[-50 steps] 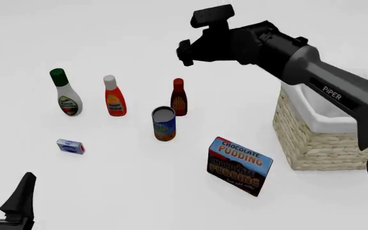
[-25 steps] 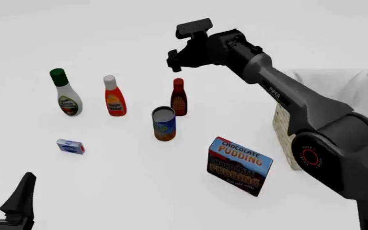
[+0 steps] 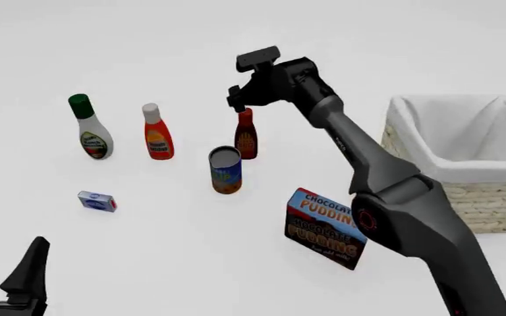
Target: Pick the bbq sauce and place it in the basket.
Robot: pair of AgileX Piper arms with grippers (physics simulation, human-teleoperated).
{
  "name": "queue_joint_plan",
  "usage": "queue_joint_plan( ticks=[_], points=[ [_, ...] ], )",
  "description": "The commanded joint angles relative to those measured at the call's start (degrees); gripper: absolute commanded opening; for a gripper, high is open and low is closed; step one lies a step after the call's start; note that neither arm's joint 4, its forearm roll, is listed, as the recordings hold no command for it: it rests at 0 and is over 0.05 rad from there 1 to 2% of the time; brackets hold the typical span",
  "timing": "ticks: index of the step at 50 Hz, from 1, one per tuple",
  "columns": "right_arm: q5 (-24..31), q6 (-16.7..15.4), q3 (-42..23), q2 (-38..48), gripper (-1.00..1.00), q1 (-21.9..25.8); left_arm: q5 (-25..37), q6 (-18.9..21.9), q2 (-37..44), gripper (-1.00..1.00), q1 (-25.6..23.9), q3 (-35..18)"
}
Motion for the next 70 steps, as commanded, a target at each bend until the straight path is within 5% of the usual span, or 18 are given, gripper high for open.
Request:
queue_joint_plan(
  ticks=[1, 58, 59, 70],
  points=[
    [5.1, -0.5, -10.4, 7.2, 1.0, -0.5, 0.0, 0.0, 0.0, 1.0, 0.0, 0.0],
    [6.3, -0.5, -10.6, 13.1, 1.0, -0.2, 0.0, 0.0, 0.0, 1.0, 0.0, 0.0],
    [6.3, -0.6, -10.6, 13.1, -1.0, -0.2, 0.0, 0.0, 0.0, 1.0, 0.0, 0.0],
    [6.2, -0.9, -10.6, 12.9, -1.0, -0.2, 0.0, 0.0, 0.0, 1.0, 0.0, 0.0]
  ],
)
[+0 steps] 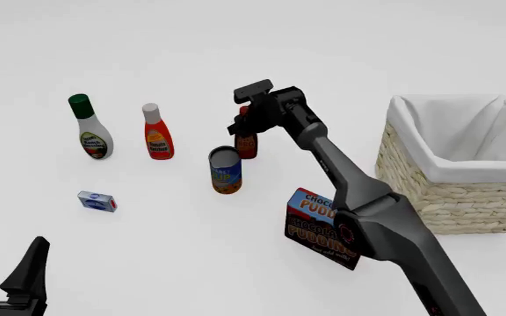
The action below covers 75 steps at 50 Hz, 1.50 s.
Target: Pick the bbq sauce and place it in the basket.
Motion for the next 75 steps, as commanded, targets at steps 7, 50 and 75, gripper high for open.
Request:
queue_joint_plan(
  ticks=[7, 50, 75],
  points=[
    [0.0, 0.4, 0.3, 0.3, -1.0, 0.0, 0.0, 0.0, 0.0, 1.0, 0.0, 0.0],
    [2.0, -1.9, 2.0, -8.9, -1.0, -1.6, 0.0, 0.0, 0.0, 1.0, 0.0, 0.0],
    [-5.4, -4.1, 25.1, -28.2, -1.0, -2.4, 0.0, 0.0, 0.0, 1.0, 0.0, 0.0]
  ],
)
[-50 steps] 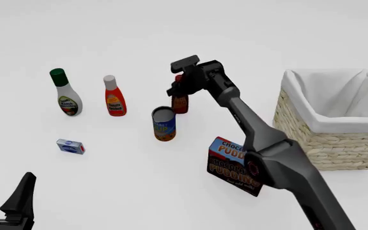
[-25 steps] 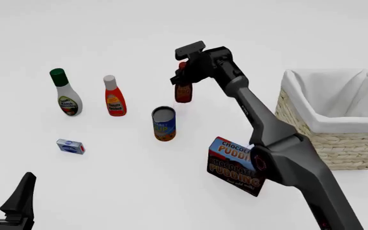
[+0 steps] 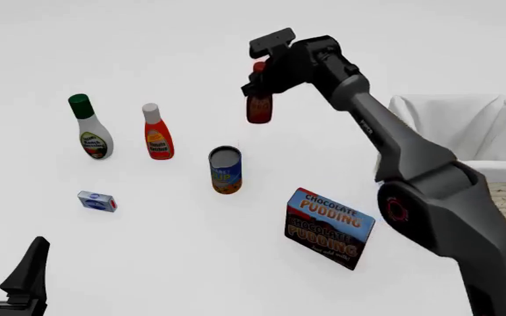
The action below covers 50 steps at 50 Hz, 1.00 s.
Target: Pick the bbq sauce and place it in the basket.
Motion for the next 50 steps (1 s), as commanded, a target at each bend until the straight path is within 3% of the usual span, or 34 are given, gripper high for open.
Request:
queue_joint_plan(
  ticks=[1, 8, 18, 26, 50],
  points=[
    [-1.2, -0.1, 5.6, -6.8, -1.0, -0.6, 0.0, 0.0, 0.0, 1.0, 0.0, 0.0],
    [-1.6, -0.6, 8.6, -10.0, -1.0, -0.8, 0.0, 0.0, 0.0, 1.0, 0.0, 0.0],
    [1.1, -1.8, 8.1, -13.5, -1.0, -1.9, 0.0, 0.0, 0.0, 1.0, 0.0, 0.0],
    [-0.5, -2.4, 14.7, -18.7, -1.0, -2.8, 0.0, 0.0, 0.0, 1.0, 0.0, 0.0],
    [-1.1, -3.7, 23.2, -29.5, -1.0, -7.8, 0.0, 0.0, 0.0, 1.0, 0.0, 0.0]
  ],
)
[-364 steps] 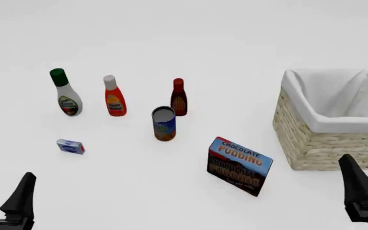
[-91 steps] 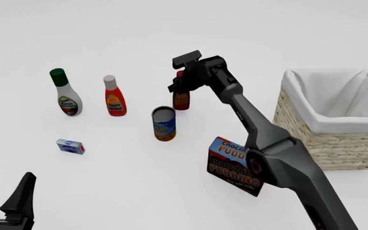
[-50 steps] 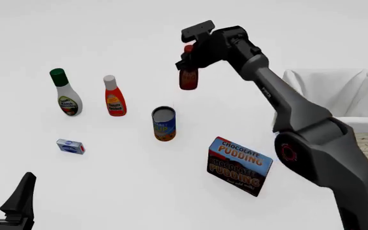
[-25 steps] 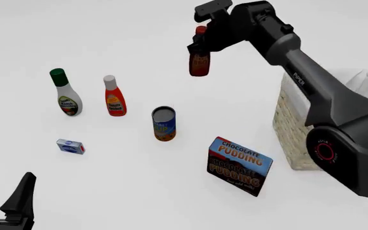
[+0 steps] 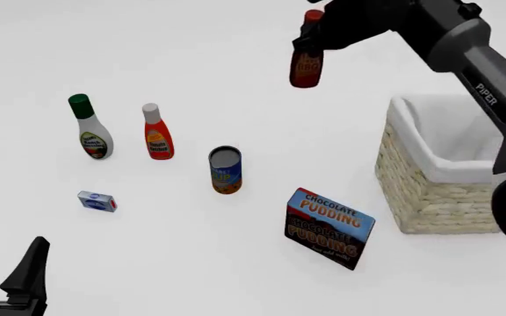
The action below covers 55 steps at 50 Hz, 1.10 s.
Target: Pick the bbq sauce and place it in the basket.
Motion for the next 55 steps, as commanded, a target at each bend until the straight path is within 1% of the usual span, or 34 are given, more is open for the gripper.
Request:
queue_joint_plan(
  ticks=[1, 19, 23, 31, 38, 45, 55],
  points=[
    [-0.7, 0.3, 4.5, -5.6, -1.0, -2.2, 0.0, 0.0, 0.0, 1.0, 0.0, 0.0],
    [-1.6, -0.2, 11.7, -14.0, -1.0, -6.4, 0.0, 0.0, 0.0, 1.0, 0.0, 0.0],
    [-1.8, -0.9, 13.8, -16.0, -1.0, -8.2, 0.0, 0.0, 0.0, 1.0, 0.0, 0.0],
    [-1.8, -1.1, 16.6, -19.7, -1.0, -10.6, 0.0, 0.0, 0.0, 1.0, 0.0, 0.0],
    [-2.5, -1.7, 20.8, -23.3, -1.0, -12.9, 0.0, 0.0, 0.0, 1.0, 0.0, 0.0],
    [-2.6, -2.0, 22.4, -25.0, -1.0, -14.8, 0.0, 0.0, 0.0, 1.0, 0.0, 0.0],
    [-2.3, -3.2, 24.5, -28.1, -1.0, -18.6, 0.0, 0.0, 0.0, 1.0, 0.0, 0.0]
  ],
)
